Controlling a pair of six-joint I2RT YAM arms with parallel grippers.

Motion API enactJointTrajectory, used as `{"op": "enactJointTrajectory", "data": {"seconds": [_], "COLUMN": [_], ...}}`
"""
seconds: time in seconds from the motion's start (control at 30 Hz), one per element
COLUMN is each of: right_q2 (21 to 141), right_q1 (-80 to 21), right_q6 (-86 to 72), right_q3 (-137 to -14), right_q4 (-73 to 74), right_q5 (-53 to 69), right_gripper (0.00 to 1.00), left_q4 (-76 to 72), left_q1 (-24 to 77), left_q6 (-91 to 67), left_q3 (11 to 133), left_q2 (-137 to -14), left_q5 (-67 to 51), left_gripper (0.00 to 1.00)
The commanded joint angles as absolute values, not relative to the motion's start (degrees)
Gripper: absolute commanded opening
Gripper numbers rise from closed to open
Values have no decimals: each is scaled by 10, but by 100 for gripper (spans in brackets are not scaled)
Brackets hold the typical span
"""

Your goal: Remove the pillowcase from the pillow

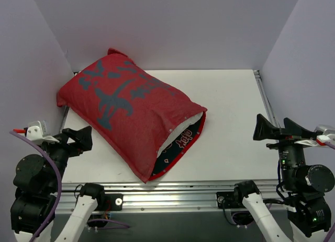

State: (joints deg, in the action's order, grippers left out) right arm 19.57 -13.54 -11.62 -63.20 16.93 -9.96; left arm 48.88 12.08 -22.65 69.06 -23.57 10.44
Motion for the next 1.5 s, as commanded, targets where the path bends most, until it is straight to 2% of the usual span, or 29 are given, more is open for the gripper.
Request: {"op": "enactJointTrajectory", "data": {"seconds": [0.0,0.47,0.53,0.67,0.9,1.1,1.4,1.47], "right_q2": [203,254,271,337,481,612,767,799], "right_q1": [-137,-138,-137,-138,-141,-153,-220,-228], "right_q6": [-117,-163,-177,-212,-332,-382,-391,-394], "right_q3": [-627,-596,-584,-545,-492,-490,-461,-442], "right_q4": [139,144,139,93,-61,-176,-271,-290], "right_q5": [-84,-31,19,123,170,153,116,113], "right_gripper": [100,100,100,100,100,100,100,95], "left_q4": [454,453,447,419,318,255,212,207], "left_q1": [124,123,124,124,123,121,120,119], "left_q6": [-236,-259,-272,-293,-337,-374,-400,-412], "left_q3": [685,632,614,585,520,494,432,417], "left_q2": [-252,-318,-337,-370,-439,-500,-510,-512], "left_q5": [98,60,53,34,12,14,42,47], "left_gripper": [94,94,94,94,94,94,94,94]}}
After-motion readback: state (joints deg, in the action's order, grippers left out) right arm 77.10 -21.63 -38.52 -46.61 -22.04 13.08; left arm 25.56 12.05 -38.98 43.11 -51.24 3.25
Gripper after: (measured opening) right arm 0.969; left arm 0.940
